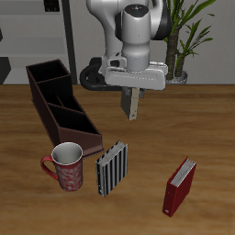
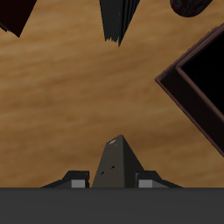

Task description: Place the yellow book into the right desk caddy's front compartment

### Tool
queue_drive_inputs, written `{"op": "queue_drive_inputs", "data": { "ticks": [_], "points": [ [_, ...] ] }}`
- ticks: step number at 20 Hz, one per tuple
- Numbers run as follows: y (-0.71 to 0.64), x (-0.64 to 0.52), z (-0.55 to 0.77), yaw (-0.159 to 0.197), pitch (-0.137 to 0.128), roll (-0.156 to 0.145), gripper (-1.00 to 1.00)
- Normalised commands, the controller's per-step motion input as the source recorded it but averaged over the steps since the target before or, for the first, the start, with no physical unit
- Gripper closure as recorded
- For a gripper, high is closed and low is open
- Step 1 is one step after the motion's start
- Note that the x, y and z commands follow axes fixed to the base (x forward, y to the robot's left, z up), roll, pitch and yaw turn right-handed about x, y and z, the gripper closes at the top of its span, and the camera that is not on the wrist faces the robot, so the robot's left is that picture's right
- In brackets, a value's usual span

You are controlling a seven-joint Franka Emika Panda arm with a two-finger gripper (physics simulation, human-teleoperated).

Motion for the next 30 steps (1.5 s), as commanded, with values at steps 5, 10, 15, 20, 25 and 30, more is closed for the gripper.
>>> {"op": "queue_drive_inputs", "data": {
  "ticks": [5,10,15,20,25,30],
  "points": [
    [-0.42,0.09,0.49,0.204,-0.042,-0.055,1.0],
    [-0.38,-0.03,0.31,0.104,-0.026,-0.066,1.0],
    [-0.22,-0.15,0.24,0.066,-0.021,-0.028,1.0],
    [-0.14,-0.12,0.14,-0.004,0.016,-0.017,1.0],
    [-0.33,-0.13,0.25,0.008,0.003,-0.031,1.0],
    [-0.38,-0.11,0.1,0.053,-0.013,-0.083,1.0]
  ]
}}
